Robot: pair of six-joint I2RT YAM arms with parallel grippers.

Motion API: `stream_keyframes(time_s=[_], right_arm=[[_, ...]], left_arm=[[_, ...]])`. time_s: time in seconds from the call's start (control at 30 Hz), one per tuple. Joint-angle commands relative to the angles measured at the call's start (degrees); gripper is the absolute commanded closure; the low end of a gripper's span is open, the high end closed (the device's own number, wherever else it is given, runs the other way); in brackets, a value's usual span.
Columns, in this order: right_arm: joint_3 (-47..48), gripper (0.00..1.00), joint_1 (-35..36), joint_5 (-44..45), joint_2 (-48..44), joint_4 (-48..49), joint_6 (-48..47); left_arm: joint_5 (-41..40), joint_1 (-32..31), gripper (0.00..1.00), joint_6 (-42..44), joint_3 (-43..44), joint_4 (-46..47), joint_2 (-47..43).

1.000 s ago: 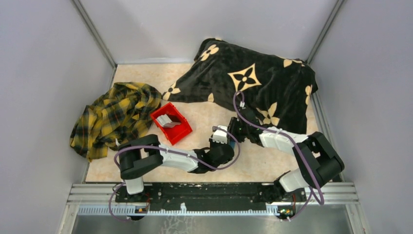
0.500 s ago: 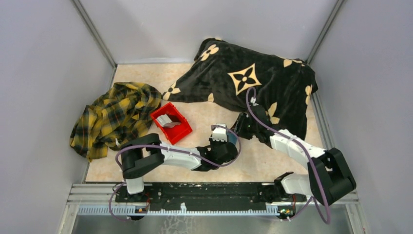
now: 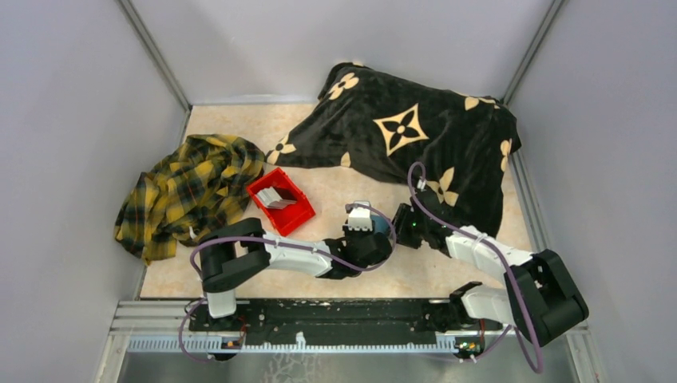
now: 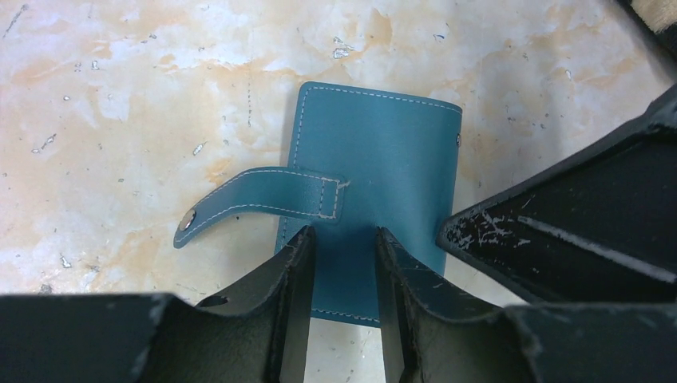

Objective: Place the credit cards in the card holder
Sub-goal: Close the card holder at the center of the board.

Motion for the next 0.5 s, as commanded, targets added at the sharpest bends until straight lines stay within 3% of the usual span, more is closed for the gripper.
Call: stream_keyframes(time_s=[0.0,0.47], right_arm=[[-1.5,0.54,-0.4,-1.8,-0.1,6.8,2.3],[-13.2,0.53,-0.4,-8.1,11.4,31.7,12.0]], left_arm=[[5.7,0.5,0.61,-2.1,-1.6,-7.2,3.4],[11.9,1.3,0.63,-4.0,-4.9,-4.2,3.1]])
